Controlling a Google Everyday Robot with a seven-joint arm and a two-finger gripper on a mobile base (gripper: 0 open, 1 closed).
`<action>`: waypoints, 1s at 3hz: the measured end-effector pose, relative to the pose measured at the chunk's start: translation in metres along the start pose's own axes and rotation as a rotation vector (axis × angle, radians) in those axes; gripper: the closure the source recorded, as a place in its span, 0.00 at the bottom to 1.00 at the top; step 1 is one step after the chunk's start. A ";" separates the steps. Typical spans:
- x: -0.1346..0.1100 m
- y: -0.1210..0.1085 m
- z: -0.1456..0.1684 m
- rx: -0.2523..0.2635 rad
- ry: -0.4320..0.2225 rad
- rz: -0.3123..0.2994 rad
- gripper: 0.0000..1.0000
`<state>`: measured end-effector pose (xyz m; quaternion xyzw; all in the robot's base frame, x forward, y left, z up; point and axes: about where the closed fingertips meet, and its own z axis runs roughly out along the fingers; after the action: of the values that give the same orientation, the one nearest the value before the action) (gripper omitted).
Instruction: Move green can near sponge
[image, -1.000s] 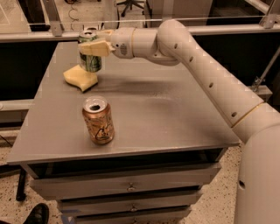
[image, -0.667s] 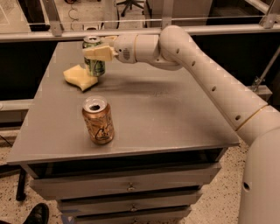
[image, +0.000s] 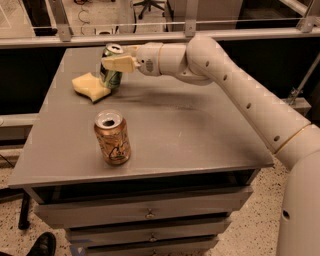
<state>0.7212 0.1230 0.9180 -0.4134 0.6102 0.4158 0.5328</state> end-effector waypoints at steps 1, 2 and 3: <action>0.000 -0.014 -0.012 0.041 0.002 -0.011 1.00; -0.008 -0.032 -0.031 0.088 -0.002 -0.034 1.00; -0.020 -0.042 -0.043 0.103 -0.006 -0.048 1.00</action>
Offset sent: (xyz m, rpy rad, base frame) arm 0.0421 -0.0798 0.0250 -0.0268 -0.0788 -0.1617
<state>0.7497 0.0708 0.9386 -0.3989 0.6191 0.3721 0.5649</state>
